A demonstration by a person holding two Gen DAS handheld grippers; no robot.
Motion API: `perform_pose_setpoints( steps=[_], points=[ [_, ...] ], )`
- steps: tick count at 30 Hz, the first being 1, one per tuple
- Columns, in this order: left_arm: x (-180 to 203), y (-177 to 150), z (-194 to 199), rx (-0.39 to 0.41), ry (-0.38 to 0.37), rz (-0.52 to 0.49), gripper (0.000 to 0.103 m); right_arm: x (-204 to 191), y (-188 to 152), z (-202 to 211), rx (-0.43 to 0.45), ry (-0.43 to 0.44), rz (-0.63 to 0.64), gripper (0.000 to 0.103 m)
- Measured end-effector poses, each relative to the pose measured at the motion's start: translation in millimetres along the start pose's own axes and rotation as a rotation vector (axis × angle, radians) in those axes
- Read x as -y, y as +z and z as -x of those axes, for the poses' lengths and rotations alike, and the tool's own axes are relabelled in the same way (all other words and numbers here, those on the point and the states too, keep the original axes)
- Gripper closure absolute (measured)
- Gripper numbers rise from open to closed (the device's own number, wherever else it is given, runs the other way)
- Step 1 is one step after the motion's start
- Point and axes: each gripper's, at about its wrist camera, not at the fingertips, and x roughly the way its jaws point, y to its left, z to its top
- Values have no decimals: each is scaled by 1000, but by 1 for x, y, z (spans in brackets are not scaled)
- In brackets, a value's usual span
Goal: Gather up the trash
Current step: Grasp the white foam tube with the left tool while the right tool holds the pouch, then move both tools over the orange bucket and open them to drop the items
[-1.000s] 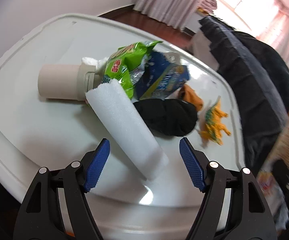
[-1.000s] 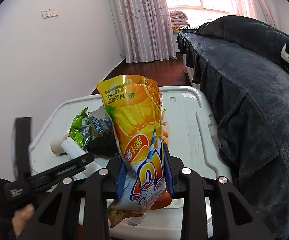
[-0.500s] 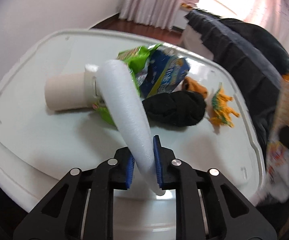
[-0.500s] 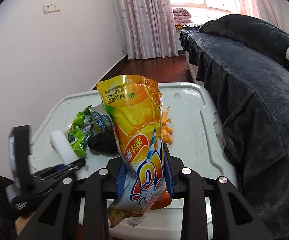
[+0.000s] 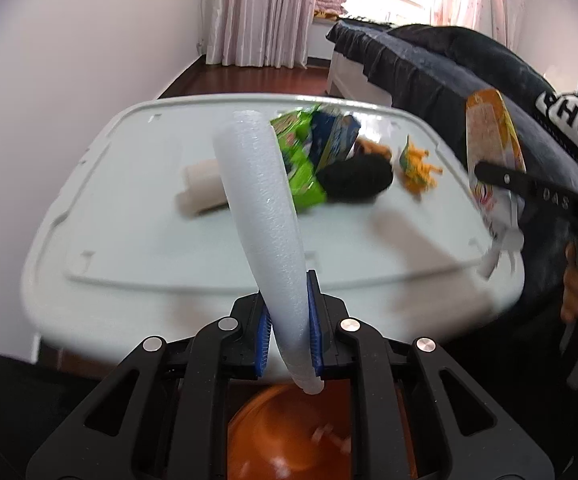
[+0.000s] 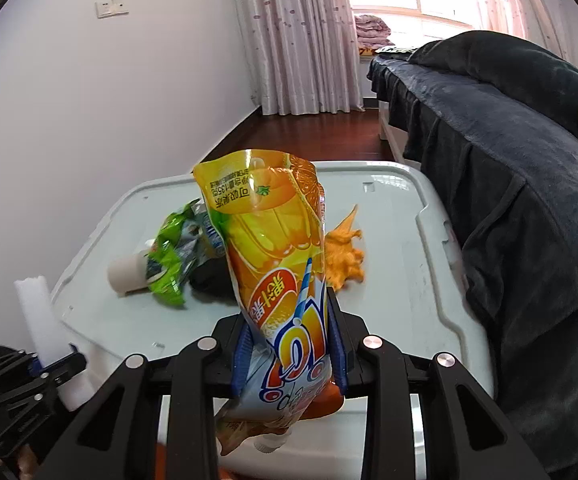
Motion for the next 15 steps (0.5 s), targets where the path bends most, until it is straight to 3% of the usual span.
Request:
perform_pose_setpoints(
  steps=[9,15],
  points=[
    [-24,-49,36,-67,13,-42,88,-45,-54,28,-89,112,48,71],
    [-8,-75,38,-168,-72,-131,88,-81,-96,46,-198,241,62,71]
  ],
)
